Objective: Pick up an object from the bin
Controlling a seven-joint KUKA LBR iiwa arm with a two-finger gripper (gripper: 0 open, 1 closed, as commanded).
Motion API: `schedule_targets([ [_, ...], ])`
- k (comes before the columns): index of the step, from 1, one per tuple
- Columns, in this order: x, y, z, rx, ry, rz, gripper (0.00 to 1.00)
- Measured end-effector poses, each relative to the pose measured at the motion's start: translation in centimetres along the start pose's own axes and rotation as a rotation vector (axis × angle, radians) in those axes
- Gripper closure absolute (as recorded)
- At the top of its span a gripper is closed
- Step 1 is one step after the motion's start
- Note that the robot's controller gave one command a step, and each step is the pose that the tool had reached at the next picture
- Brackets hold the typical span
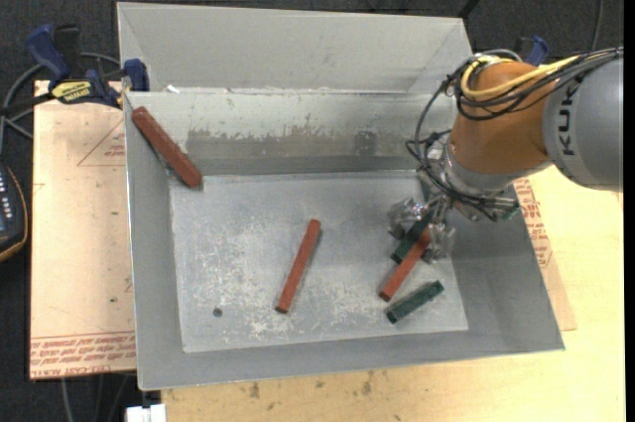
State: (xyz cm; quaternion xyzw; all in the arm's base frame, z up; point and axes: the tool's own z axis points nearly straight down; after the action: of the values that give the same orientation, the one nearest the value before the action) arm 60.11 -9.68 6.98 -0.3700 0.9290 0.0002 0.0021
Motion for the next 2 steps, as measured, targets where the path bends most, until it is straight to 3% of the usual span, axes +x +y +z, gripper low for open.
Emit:
schedule_targets([
  [1, -0.1, 0.0, -0.2, -0.001, 0.0, 0.003, 1.0],
  [2, -0.3, 0.0, -3.7, 0.002, -0.001, 0.004, 1.0],
])
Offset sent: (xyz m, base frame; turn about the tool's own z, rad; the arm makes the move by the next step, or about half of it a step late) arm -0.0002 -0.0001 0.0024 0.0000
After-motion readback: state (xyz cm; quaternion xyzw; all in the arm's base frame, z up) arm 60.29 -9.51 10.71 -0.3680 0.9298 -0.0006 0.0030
